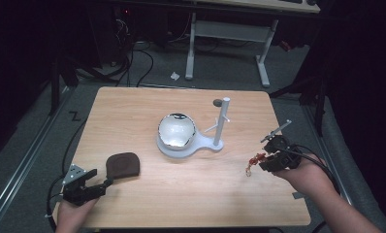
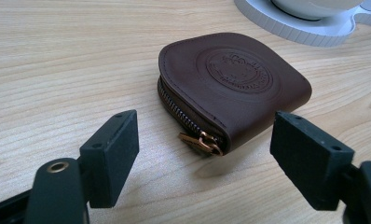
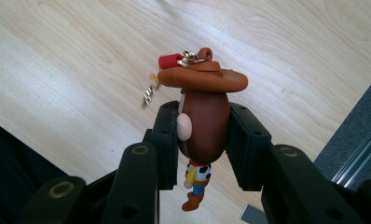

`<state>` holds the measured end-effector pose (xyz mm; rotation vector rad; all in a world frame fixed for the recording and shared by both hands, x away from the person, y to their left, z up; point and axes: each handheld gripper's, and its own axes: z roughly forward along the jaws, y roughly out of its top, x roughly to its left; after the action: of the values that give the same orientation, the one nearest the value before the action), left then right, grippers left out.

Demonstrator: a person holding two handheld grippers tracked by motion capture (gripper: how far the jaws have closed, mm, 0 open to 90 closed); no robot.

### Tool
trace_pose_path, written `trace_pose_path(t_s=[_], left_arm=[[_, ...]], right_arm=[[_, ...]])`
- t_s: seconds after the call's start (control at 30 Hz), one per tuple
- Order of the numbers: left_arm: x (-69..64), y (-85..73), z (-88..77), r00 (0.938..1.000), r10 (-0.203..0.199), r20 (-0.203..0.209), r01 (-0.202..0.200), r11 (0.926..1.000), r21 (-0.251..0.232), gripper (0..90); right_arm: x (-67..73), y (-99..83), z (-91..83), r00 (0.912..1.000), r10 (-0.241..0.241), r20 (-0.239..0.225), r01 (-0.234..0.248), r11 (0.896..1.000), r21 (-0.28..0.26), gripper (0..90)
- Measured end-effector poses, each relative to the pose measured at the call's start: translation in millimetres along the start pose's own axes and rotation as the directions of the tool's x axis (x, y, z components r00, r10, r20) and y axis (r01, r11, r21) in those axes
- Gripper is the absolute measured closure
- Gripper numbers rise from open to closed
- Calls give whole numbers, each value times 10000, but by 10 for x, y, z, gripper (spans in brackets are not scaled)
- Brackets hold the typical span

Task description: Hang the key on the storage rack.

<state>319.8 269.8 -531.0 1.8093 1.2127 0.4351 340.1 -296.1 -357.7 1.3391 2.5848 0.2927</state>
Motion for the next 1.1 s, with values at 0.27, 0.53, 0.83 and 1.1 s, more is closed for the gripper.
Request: trace_pose_path(t_s=[0.27,0.53,0.83,1.1], left_arm=[[2,1,0,10000,-3,15,3,10000,6,242],[2,0,0,10000,6,32,-6,10000,10,242],[5,-1,-3,10000,-4,69,4,10000,0,243],[14,-2,-7,10000,-54,80,54,10000,-29,243]], right_arm=[[30,121,-94,9998,-188,86,189,9996,-197,666],[57,268,-215,9991,-339,241,348,9987,-377,666],[62,452,-352,9981,-496,376,516,9971,-559,666],[87,626,-423,9974,-615,377,639,9959,-645,666]])
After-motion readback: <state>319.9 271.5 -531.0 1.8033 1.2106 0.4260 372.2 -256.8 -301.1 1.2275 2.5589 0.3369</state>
